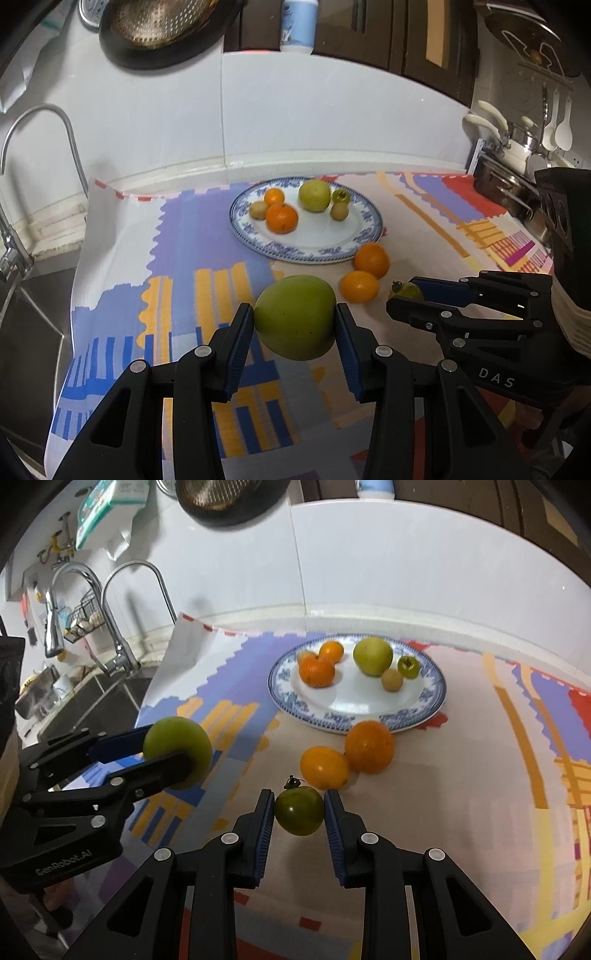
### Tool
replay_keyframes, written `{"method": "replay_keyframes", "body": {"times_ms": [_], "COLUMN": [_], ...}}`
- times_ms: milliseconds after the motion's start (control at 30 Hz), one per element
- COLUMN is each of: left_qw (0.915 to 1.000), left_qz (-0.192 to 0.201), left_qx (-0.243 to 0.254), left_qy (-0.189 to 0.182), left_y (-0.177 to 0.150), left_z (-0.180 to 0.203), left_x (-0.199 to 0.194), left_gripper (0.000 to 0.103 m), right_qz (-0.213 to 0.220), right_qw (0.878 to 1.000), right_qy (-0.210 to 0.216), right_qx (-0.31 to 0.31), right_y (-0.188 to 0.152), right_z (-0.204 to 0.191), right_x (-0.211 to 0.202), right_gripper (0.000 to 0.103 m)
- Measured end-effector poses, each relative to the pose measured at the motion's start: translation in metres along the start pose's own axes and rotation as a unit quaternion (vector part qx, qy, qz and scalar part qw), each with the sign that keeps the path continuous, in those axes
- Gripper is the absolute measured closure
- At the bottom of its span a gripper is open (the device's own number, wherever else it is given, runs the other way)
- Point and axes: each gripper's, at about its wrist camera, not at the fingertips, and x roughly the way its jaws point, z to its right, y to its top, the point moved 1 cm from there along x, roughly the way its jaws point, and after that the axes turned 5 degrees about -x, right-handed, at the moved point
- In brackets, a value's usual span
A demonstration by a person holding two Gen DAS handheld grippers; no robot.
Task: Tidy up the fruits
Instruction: 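Carry the green apple with the left tool onto the plate while the right tool carries the tomato there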
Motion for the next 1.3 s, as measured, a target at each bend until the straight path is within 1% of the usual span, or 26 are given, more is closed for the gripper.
{"method": "replay_keyframes", "body": {"times_ms": [367, 533, 900, 1133, 1300], "left_qw": [0.9992, 0.9984, 0.9972, 0.9975, 0.998], "left_qz": [0.039, 0.056, 0.073, 0.066, 0.058], "left_qx": [0.001, 0.007, 0.014, 0.014, 0.012], "left_qy": [-0.004, 0.001, 0.011, 0.019, 0.023], "left_y": [0.02, 0.032, 0.057, 0.069, 0.077], "left_z": [0.027, 0.039, 0.054, 0.057, 0.056], "left_x": [-0.02, -0.024, -0.012, 0.008, 0.026], "left_gripper": [0.059, 0.059, 0.059, 0.059, 0.059], "right_qz": [0.054, 0.073, 0.095, 0.097, 0.092], "right_qw": [0.999, 0.997, 0.995, 0.994, 0.994], "right_qy": [-0.005, -0.007, -0.011, -0.006, 0.001], "right_qx": [-0.009, -0.018, -0.036, -0.049, -0.054], "right_y": [0.015, 0.024, 0.044, 0.058, 0.07], "right_z": [0.015, 0.025, 0.046, 0.059, 0.069], "right_x": [-0.042, -0.055, -0.059, -0.05, -0.036], "right_gripper": [0.074, 0.074, 0.074, 0.074, 0.074]}}
